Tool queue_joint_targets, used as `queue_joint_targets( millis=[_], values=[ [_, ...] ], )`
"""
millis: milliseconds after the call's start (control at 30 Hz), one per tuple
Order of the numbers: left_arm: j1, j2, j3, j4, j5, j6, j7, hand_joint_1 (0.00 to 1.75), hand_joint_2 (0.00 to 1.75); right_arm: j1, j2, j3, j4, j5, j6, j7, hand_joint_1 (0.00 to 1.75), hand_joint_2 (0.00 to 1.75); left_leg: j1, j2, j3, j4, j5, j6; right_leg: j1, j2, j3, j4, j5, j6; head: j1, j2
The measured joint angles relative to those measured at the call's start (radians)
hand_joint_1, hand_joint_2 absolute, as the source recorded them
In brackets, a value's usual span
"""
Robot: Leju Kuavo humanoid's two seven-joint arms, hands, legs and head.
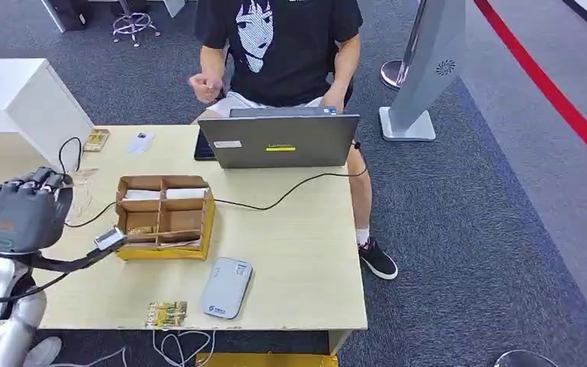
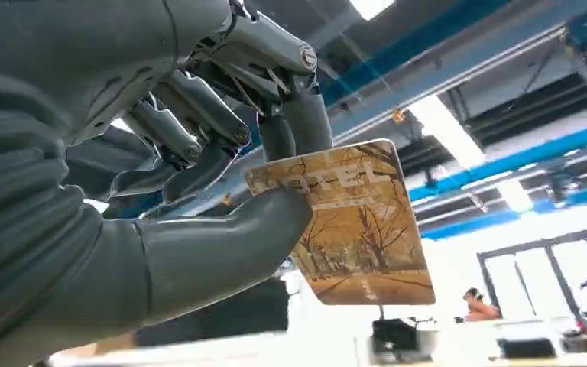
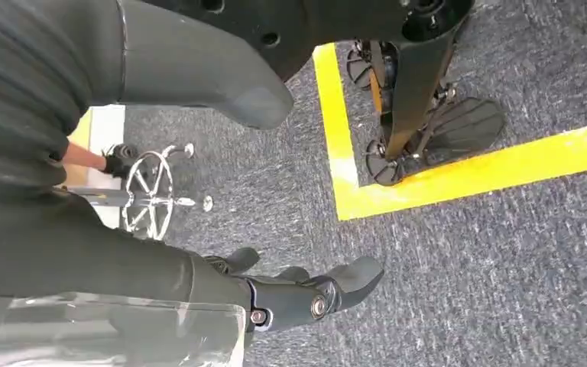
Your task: Pass the card to the sensor for recognition and then transmit it.
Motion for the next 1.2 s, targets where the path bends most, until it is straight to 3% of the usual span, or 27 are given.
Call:
queue_joint_targets(
  millis=[67,167,300,500,767,800,833,1000,1200],
  values=[
    [-0.078,0.021,-0.023,0.057,-0.008,-0.034,0.019,1.75,1.75,0.000,0.000,0.000,0.000,0.014,0.004,0.000,0.00,1.75,0.000,0.000,0.000,0.000,0.001,0.000,0.000,-0.001,0.000,0.000,0.000,0.000,0.001,0.000],
    [-0.230,0.055,-0.070,0.223,-0.061,-0.055,0.037,1.75,1.75,-0.003,0.000,0.000,0.000,0.032,0.015,0.000,0.00,1.75,0.000,0.000,0.000,0.000,0.001,0.000,0.000,0.000,0.000,0.000,0.002,-0.001,0.001,0.000],
    [-0.361,0.076,-0.141,0.404,-0.095,-0.031,0.042,1.75,1.75,-0.004,0.001,0.000,0.000,0.042,0.017,-0.002,0.00,1.75,0.000,0.002,0.000,0.000,0.002,0.000,0.000,0.002,0.000,0.000,0.002,-0.001,0.002,0.000],
    [-0.420,0.080,-0.191,0.518,-0.095,0.007,0.043,1.75,1.75,-0.006,0.003,0.000,0.000,0.043,0.017,-0.003,0.00,1.75,0.000,0.002,-0.001,0.000,0.000,0.000,0.000,0.002,0.000,0.000,0.002,-0.001,0.001,0.000],
    [-0.430,0.080,-0.216,0.555,-0.095,0.048,0.053,1.75,1.75,-0.006,0.003,0.000,0.000,0.046,0.024,-0.005,0.00,1.75,0.000,0.008,0.000,0.000,-0.001,-0.001,0.000,0.009,-0.002,0.000,0.002,-0.001,0.001,0.000],
    [-0.430,0.080,-0.217,0.557,-0.092,0.055,0.053,0.35,1.75,-0.006,0.003,0.000,0.000,0.045,0.023,-0.005,0.00,1.75,0.000,0.008,-0.001,0.000,-0.001,-0.001,0.000,0.009,-0.003,0.000,0.002,-0.001,0.001,0.000],
    [-0.430,0.080,-0.217,0.558,-0.087,0.058,0.053,0.00,1.75,-0.006,0.003,0.000,0.000,0.045,0.023,-0.005,0.00,1.75,0.000,0.008,-0.001,0.000,-0.001,-0.001,0.000,0.010,-0.003,0.000,0.002,-0.001,0.002,0.000],
    [-0.413,0.080,-0.217,0.552,-0.080,0.068,0.061,0.00,1.75,-0.007,0.003,0.000,0.000,0.044,0.022,-0.006,0.00,1.75,0.000,0.007,0.000,0.000,-0.002,-0.001,0.000,0.009,-0.003,0.000,0.001,-0.001,0.001,0.000],
    [-0.315,0.071,-0.214,0.422,-0.095,0.070,0.052,0.00,1.75,-0.006,0.003,-0.005,0.000,0.045,0.016,-0.006,0.00,1.75,0.000,0.006,-0.001,0.000,-0.002,-0.001,0.000,0.007,-0.002,0.000,0.001,-0.001,0.002,0.000]
  ],
)
